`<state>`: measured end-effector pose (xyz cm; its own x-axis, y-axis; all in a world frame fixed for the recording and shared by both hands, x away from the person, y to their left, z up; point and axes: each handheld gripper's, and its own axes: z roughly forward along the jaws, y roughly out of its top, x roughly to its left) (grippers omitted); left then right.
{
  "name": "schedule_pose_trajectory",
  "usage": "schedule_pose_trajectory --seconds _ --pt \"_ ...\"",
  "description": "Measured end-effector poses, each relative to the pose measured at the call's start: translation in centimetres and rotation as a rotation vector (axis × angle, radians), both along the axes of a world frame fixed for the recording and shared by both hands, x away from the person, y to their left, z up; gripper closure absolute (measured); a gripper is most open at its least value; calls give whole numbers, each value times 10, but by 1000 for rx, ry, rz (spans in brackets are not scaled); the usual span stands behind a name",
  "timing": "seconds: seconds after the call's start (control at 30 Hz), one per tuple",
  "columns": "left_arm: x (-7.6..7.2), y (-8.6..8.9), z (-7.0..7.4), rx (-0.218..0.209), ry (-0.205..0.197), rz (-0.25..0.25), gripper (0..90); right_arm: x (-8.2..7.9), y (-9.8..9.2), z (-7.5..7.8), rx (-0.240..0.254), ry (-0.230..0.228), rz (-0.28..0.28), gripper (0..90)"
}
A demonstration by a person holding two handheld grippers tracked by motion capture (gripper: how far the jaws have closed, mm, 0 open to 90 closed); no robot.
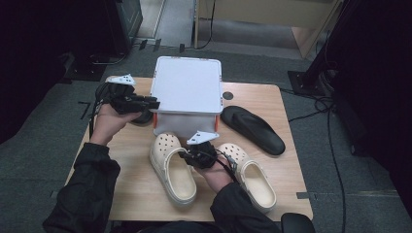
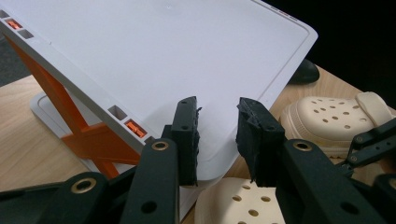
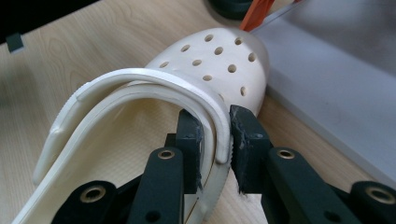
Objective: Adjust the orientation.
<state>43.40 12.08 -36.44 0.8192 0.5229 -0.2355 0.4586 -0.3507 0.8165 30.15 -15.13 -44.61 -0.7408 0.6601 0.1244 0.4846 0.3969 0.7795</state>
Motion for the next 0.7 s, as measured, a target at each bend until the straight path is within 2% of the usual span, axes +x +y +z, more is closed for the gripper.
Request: schedule_pose_trajectory --seconds 0.17,0.33,0.43,0.57,0.7 --pt "0 0 0 2 -3 1 689 5 -1 13 -29 -41 -19 754" --pt "-1 0 1 11 -7 4 690 24 0 22 -41 -58 -63 754" --pt "-1 0 1 13 -8 4 690 36 2 20 -64 -71 -101 754" --pt "-2 0 0 15 -25 4 690 49 6 14 -79 -64 -149 752" --pt "-2 0 -1 7 -20 7 694 59 10 6 -84 -63 -185 751"
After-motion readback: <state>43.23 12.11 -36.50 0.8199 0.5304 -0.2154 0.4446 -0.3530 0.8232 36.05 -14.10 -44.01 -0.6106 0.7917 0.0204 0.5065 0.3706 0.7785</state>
